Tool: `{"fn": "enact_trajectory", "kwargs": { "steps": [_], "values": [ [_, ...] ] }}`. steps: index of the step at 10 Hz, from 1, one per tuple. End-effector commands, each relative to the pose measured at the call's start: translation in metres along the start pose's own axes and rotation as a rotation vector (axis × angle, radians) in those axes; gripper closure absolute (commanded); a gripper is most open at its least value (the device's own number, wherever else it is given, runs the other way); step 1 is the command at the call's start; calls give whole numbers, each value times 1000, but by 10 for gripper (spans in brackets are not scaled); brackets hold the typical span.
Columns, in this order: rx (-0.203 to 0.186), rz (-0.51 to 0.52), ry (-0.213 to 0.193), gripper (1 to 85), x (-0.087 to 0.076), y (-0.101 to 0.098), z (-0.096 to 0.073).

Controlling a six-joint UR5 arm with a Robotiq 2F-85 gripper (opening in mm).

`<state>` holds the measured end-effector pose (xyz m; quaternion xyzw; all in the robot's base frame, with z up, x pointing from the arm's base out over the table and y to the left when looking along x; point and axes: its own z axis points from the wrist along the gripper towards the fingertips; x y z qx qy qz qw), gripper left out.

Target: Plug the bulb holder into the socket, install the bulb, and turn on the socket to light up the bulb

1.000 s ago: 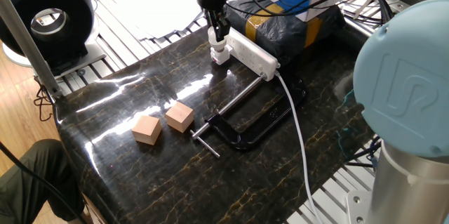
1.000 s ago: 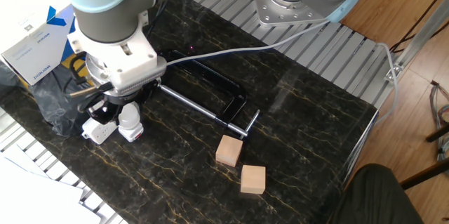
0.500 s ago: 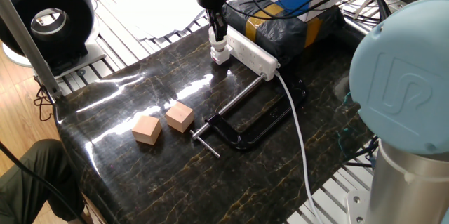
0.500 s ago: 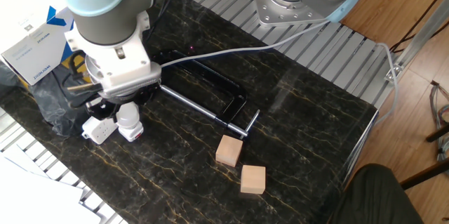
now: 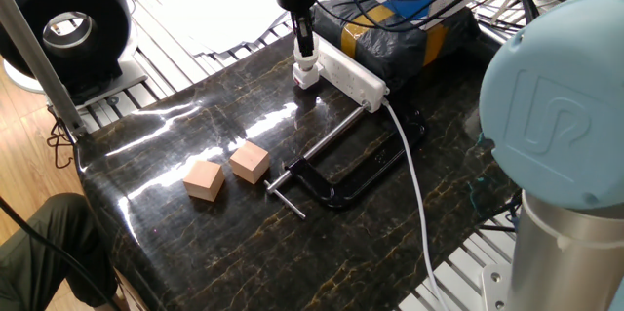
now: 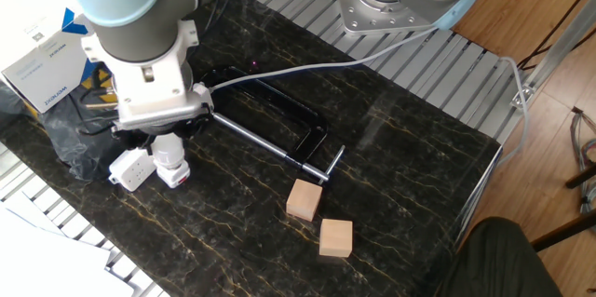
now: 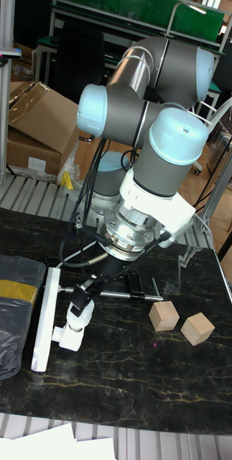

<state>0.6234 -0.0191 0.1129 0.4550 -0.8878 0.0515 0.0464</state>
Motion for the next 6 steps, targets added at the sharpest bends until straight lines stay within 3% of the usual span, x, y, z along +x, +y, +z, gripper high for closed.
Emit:
{"fn": "enact_trajectory", "kwargs": {
  "steps": [1, 3, 6],
  "values": [
    [-39, 86, -10, 707, -5, 3, -2],
    [-41, 116, -2, 710, -11, 1, -7],
    [-50, 192, -34, 713, -18, -1, -5]
  ]
}}
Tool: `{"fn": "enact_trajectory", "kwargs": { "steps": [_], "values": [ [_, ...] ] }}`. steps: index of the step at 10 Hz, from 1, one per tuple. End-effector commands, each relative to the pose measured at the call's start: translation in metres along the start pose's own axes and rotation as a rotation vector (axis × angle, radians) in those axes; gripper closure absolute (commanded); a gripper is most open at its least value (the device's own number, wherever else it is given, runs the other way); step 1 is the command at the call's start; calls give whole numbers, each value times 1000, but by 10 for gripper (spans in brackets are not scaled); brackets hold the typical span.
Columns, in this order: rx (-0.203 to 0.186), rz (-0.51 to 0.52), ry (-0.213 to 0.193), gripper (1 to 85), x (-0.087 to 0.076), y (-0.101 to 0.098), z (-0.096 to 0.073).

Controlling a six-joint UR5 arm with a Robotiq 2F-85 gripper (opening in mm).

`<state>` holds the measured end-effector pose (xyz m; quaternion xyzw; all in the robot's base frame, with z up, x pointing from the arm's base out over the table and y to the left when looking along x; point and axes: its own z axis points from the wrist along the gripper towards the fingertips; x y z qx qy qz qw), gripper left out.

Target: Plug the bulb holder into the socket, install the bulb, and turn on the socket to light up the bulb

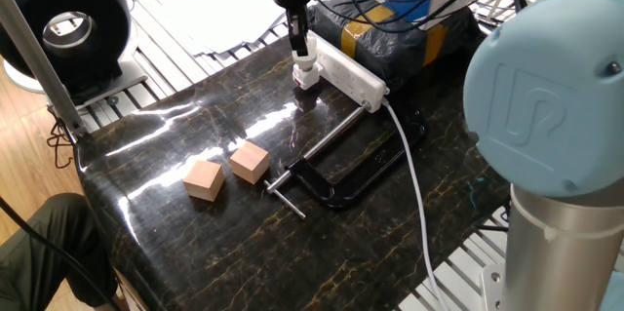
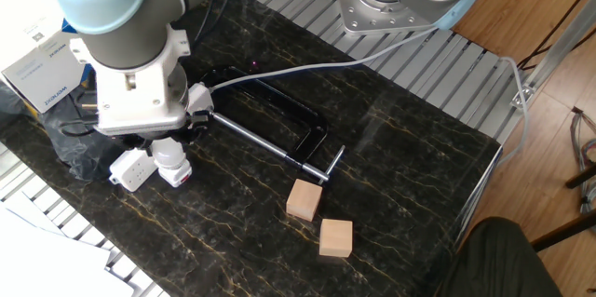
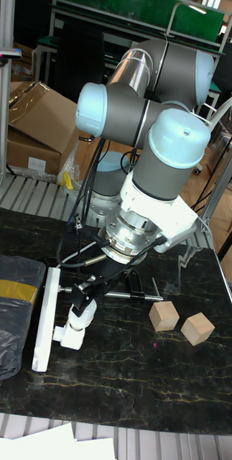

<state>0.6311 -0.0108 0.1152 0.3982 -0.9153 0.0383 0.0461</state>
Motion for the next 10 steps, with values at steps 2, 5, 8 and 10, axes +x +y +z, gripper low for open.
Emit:
{"fn": "enact_trajectory", "kwargs": {
  "steps": [2, 5, 8, 10],
  "values": [
    [-37, 141, -46, 713, -11, 3, 0],
    [-20, 232, -51, 720, -12, -2, 1],
    [-23, 304, -44, 727, -10, -1, 1],
    [-23, 338, -40, 723, -10, -1, 1]
  ]
}}
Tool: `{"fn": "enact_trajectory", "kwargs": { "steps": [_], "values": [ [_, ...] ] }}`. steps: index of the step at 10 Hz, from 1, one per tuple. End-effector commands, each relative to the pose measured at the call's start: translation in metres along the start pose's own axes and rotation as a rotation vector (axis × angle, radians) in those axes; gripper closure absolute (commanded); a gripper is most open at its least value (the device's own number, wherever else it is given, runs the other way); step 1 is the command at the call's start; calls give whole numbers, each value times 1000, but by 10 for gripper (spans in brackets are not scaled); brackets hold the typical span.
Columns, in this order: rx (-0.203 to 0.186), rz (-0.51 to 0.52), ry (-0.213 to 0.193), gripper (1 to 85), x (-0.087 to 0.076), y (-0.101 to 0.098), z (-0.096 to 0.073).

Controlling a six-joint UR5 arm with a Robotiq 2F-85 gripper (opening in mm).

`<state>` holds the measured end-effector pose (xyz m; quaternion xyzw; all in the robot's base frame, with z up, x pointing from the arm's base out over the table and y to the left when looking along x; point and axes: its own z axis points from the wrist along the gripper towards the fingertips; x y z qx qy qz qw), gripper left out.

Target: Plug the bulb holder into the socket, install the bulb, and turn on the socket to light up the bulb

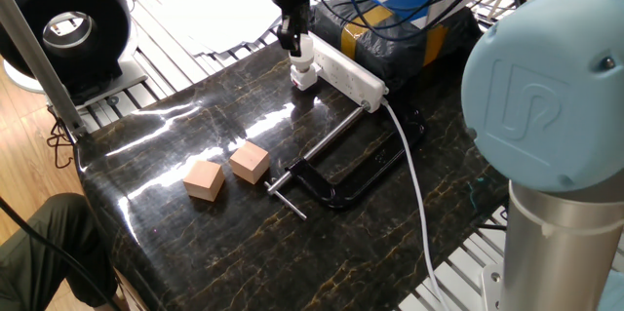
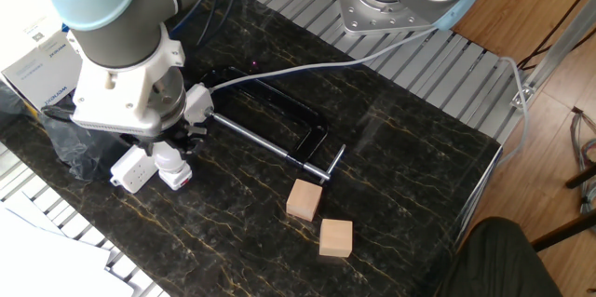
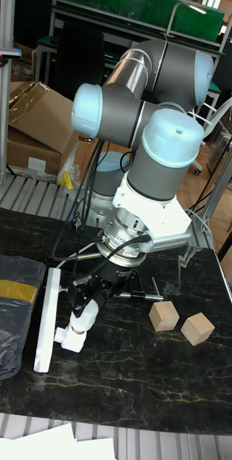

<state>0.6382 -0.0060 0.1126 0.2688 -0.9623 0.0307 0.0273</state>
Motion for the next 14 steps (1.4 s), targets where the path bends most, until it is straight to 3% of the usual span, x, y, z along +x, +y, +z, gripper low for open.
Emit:
{"fn": "enact_trajectory", "kwargs": {
  "steps": [1, 4, 7, 13, 14],
  "values": [
    [-8, 70, -4, 723, -1, 1, -1],
    [-1, 66, 9, 700, 0, 0, -3],
    [-24, -5, -17, 497, -7, 3, -2],
    [4, -153, -21, 270, -8, -10, -5],
    [24, -180, -23, 233, -11, -14, -5]
  ]
}}
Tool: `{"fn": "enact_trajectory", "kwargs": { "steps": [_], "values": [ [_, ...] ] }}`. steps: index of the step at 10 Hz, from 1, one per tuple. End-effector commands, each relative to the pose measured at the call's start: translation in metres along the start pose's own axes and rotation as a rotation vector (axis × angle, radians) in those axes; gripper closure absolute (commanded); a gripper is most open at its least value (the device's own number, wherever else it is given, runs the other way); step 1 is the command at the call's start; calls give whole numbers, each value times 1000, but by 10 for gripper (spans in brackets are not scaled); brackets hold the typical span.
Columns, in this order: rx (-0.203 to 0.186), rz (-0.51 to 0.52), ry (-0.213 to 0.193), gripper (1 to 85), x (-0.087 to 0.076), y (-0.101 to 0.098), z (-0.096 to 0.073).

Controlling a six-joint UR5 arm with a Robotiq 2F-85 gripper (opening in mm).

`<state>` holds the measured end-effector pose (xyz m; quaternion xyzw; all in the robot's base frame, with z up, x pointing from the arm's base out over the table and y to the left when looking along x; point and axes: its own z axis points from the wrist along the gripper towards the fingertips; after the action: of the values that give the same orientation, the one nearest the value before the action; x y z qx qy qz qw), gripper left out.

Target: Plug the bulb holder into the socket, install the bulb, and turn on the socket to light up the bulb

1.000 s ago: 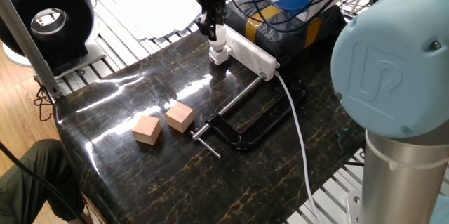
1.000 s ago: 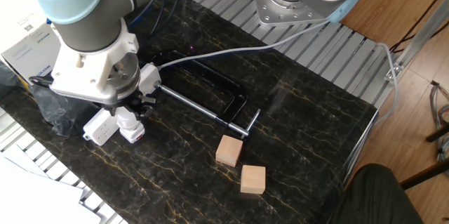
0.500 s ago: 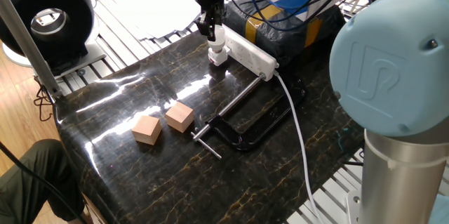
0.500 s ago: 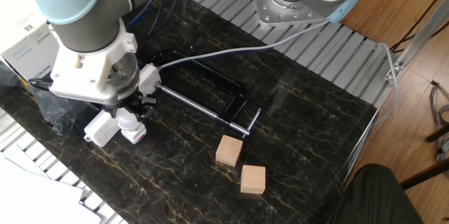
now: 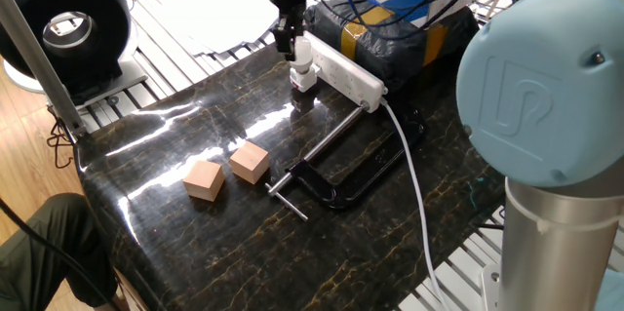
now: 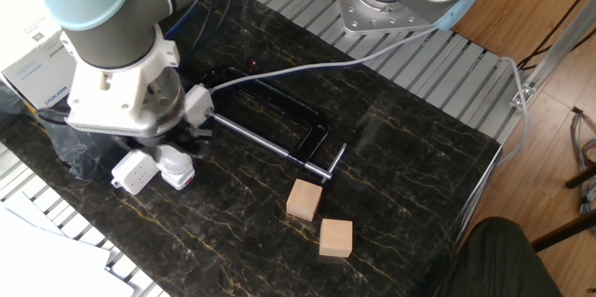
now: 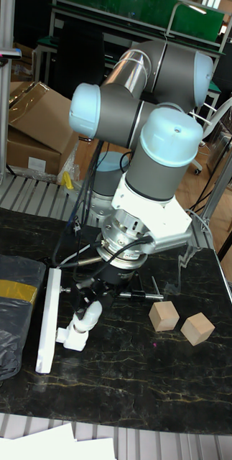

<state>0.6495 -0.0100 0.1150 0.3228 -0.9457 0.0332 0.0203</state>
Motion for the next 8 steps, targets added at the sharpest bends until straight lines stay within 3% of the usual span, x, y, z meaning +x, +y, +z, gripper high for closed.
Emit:
{"fn": "enact_trajectory", "kwargs": {
  "steps": [1, 6, 8],
  "values": [
    [18, -80, -15, 213, -5, -6, -2],
    [55, -146, 12, 203, -13, -7, -27],
    [41, -166, 0, 217, -32, 7, -39]
  ]
}}
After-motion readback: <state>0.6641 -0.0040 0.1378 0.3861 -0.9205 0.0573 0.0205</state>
